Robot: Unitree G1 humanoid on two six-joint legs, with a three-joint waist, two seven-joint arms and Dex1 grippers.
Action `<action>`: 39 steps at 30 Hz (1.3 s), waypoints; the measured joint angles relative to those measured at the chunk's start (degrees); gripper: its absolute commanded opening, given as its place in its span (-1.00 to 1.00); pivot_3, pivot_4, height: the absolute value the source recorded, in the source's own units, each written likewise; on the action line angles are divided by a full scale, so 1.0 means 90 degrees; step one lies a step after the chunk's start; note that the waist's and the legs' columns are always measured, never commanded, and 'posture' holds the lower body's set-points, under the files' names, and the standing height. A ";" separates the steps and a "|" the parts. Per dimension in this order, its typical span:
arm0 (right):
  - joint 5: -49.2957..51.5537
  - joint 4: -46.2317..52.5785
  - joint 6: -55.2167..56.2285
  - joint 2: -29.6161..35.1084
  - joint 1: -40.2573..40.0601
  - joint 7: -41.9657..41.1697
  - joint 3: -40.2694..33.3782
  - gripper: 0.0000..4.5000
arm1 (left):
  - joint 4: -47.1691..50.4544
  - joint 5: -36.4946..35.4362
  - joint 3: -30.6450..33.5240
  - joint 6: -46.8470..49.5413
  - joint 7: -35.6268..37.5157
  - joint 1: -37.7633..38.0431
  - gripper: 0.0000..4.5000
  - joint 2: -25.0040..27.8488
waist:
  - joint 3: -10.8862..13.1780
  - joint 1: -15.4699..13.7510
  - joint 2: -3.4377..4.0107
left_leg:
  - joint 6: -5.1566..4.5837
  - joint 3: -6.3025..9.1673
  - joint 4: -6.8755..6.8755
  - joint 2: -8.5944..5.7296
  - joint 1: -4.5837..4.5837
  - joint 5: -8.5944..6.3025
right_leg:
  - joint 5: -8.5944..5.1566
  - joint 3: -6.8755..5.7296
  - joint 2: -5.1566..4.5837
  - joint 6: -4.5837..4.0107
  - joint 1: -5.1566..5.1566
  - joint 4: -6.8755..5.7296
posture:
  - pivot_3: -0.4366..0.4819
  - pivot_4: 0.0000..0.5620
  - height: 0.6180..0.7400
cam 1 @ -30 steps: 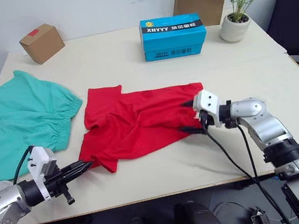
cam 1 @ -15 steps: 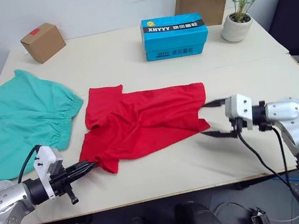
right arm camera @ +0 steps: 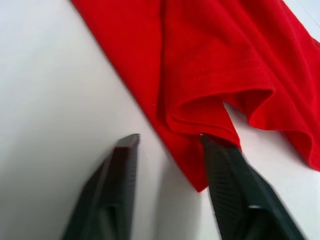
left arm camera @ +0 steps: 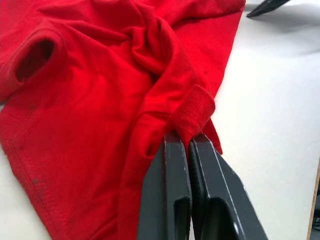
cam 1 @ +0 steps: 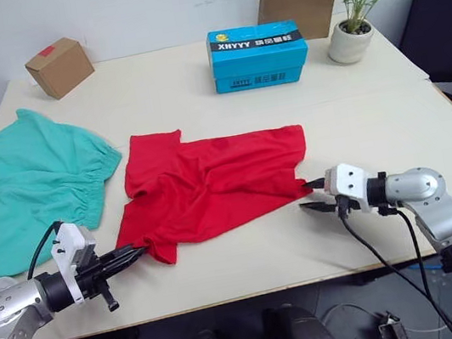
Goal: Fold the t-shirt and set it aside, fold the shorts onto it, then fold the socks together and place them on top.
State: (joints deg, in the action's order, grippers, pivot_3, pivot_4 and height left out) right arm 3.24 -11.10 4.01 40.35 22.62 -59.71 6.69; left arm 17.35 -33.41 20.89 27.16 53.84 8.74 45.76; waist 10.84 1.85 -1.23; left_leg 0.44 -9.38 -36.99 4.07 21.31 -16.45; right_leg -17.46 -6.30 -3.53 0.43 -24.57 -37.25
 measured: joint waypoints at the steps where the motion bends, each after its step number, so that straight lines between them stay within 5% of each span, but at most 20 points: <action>1: -0.0029 -0.0024 -0.0056 0.0000 0.0043 0.0024 0.0019 -0.77 | -0.0001 0.0001 0.0000 -0.0010 0.0002 0.0000 -1.00 0.0000 | 0.0000 -0.0006 0.0000 | 0.0000 0.0000 0.0000 0.0000 0.0000 0.0000 | 0.0000 0.0000 0.0000 0.0000 0.0000 0.0000 | -0.05 -0.47 1.00; 3: -0.0125 -0.0033 -0.0140 0.0000 0.0097 0.0056 0.0034 -0.97 | -0.0002 0.0002 0.0000 -0.0023 0.0005 0.0000 -1.00 0.0000 | 0.0000 -0.0014 0.0000 | 0.0000 0.0000 0.0000 0.0000 0.0000 -0.0001 | 0.0000 0.0000 0.0000 0.0000 0.0000 0.0001 | -0.05 -0.47 1.00; 12: -0.0171 0.0002 -0.0555 0.0002 0.0215 0.0051 0.0002 -0.97 | -0.0007 0.0013 0.0000 -0.0098 0.0005 0.0000 -1.00 0.0000 | 0.0000 -0.0020 -0.0001 | -0.0002 0.0000 0.0000 0.0000 0.0001 -0.0001 | 0.0000 0.0000 -0.0001 0.0000 0.0001 0.0002 | -0.05 -0.47 1.00; 18: 0.2221 0.0991 -0.2785 0.0460 0.0032 -0.1534 -0.0695 -0.97 | 0.0027 -0.0246 0.0275 -0.0032 -0.0009 -0.0012 -1.00 -0.0006 | 0.0004 -0.0035 -0.0004 | -0.0007 0.0005 0.0009 0.0002 0.0012 -0.0004 | -0.0002 -0.0003 -0.0001 -0.0001 -0.0010 0.0002 | -0.05 -0.47 1.00; 25: 0.3559 0.0468 -0.4897 0.1377 0.1377 -0.1721 -0.1771 -0.97 | -0.0025 -0.1628 0.1342 0.0744 -0.0718 -0.1295 -1.00 -0.0006 | 0.0016 -0.0031 -0.0015 | -0.0011 0.0005 0.0005 0.0002 0.0005 -0.0005 | 0.0002 -0.0003 -0.0001 -0.0006 -0.0001 0.0011 | -0.05 -0.47 1.00; 31: 0.1929 0.0157 -0.2483 0.1251 0.0449 -0.1953 -0.0655 -0.97 | -0.0287 -0.1199 0.0901 0.0660 -0.0415 -0.0924 -1.00 0.0051 | 0.0015 -0.0017 -0.0020 | 0.0033 -0.0021 0.0030 0.0001 0.0017 -0.0003 | -0.0018 0.0001 0.0006 0.0021 -0.0023 0.0025 | -0.05 -0.47 1.00; 34: 0.1618 0.0160 -0.1796 0.0923 0.0264 -0.1858 -0.0427 -0.70 | -0.0272 -0.1061 0.0785 0.0585 -0.0333 -0.0898 -1.00 0.0051 | 0.0017 -0.0019 -0.0023 | 0.0033 -0.0040 0.0016 0.0001 0.0030 -0.0003 | -0.0018 0.0018 0.0005 0.0023 -0.0045 0.0016 | -0.05 -0.47 1.00; 39: 0.1139 0.0334 -0.1011 0.0625 -0.0030 -0.1424 -0.0291 0.06 | -0.0228 -0.0935 0.0744 0.0518 -0.0320 -0.0736 -1.00 0.0044 | 0.0018 -0.0016 -0.0024 | 0.0024 -0.0039 0.0003 0.0002 0.0021 -0.0016 | -0.0014 0.0022 0.0004 0.0022 -0.0035 0.0014 | -0.05 -0.47 1.00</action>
State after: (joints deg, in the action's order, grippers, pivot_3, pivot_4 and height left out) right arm 13.49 -8.10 -5.09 45.97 22.34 -72.52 4.07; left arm 15.30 -41.82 27.59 31.82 50.96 2.12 46.15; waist 11.00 1.71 -1.44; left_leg 0.66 -9.73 -36.96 4.09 21.50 -16.59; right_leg -17.58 -6.10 -3.50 0.63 -24.88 -37.12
